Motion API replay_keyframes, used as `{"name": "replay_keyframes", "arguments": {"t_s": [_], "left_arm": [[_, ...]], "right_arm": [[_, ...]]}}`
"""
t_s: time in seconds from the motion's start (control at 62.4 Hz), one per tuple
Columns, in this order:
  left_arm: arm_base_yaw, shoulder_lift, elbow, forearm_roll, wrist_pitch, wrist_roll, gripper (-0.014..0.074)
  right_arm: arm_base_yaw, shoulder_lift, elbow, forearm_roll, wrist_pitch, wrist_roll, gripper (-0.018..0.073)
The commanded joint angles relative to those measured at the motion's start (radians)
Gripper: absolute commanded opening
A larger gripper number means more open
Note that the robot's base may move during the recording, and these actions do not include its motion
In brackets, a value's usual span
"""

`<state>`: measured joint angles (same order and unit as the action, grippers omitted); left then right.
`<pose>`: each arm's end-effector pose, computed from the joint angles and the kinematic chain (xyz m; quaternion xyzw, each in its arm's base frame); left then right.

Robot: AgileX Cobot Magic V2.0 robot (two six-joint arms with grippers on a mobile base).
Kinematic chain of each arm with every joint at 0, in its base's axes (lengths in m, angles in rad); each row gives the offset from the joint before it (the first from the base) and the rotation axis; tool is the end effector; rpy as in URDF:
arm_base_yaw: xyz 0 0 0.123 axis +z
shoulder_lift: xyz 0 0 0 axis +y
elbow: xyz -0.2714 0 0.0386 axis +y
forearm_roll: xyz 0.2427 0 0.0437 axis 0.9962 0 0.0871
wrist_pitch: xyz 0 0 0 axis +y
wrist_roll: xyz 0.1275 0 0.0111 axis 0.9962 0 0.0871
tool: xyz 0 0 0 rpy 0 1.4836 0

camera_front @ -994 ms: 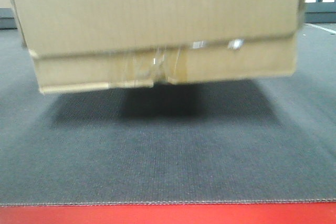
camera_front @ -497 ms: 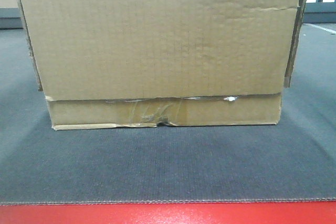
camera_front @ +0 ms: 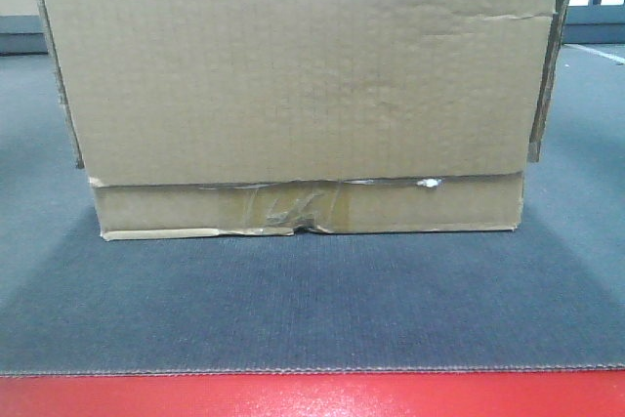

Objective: Grab carton from right shelf to conveyor

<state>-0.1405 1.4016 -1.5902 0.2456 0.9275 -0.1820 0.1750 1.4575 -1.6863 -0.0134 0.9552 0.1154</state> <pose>0.3237 -0.0206 0.4107 0.0039 0.8898 0.0482 0.4538 0.3319 0.0573 0.4183 -0.0276 0.8930 0.0584 0.4454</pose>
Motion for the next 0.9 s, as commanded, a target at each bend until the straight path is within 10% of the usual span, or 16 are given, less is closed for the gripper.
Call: {"name": "replay_keyframes", "arguments": {"t_s": [0.0, 0.561, 0.882], "left_arm": [[0.048, -0.058, 0.094, -0.056, -0.053, 0.022, -0.0008], [0.099, -0.547, 0.914, -0.088, -0.623, 0.022, -0.0006], [0.099, -0.910, 1.097, -0.088, -0.676, 0.022, -0.0006]], "right_arm": [[-0.048, -0.045, 0.071, -0.015, -0.011, -0.014, -0.0060], [-0.062, -0.503, 0.951, -0.016, -0.527, -0.030, -0.0060], [-0.062, -0.863, 1.102, -0.016, -0.601, -0.032, -0.0060]]}}
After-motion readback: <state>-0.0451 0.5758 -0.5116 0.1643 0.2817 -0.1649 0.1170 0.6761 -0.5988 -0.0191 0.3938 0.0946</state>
